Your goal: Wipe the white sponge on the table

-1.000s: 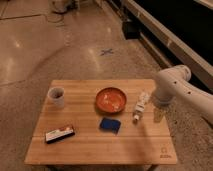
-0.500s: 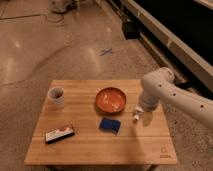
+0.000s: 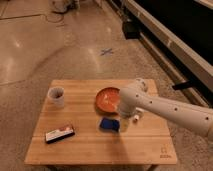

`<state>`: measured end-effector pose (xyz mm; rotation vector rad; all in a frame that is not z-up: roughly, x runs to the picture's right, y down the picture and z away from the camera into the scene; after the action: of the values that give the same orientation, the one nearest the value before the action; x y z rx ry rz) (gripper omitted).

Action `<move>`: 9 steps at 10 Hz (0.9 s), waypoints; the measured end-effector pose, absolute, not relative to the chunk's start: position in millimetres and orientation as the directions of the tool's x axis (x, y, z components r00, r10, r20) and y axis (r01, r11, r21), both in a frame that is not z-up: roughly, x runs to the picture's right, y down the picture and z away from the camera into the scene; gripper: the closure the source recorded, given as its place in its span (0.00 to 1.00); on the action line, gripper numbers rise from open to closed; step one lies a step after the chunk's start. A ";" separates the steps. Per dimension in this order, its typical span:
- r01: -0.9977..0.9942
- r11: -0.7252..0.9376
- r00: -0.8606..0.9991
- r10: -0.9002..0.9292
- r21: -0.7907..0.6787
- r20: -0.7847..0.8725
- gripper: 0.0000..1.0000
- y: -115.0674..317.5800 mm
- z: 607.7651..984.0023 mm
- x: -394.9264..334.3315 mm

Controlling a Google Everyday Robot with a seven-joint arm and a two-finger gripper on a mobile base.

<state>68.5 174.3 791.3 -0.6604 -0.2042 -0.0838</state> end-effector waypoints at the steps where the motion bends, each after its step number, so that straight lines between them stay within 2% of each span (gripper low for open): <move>1: 0.146 0.784 0.975 -0.012 -0.603 0.221 0.29 185.4 799.3 58.6; 4: 0.155 0.785 0.972 -0.014 -0.600 0.233 0.29 199.3 821.1 34.3; 7: 0.134 0.797 0.975 0.000 -0.589 0.222 0.29 193.2 840.9 27.9; 8: 0.132 0.801 0.976 -0.002 -0.584 0.218 0.31 190.2 844.7 27.9; 9: 0.131 0.804 0.976 -0.003 -0.581 0.215 0.38 187.5 847.3 27.5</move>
<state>27.5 187.5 847.3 -0.6347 -0.2087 -0.0725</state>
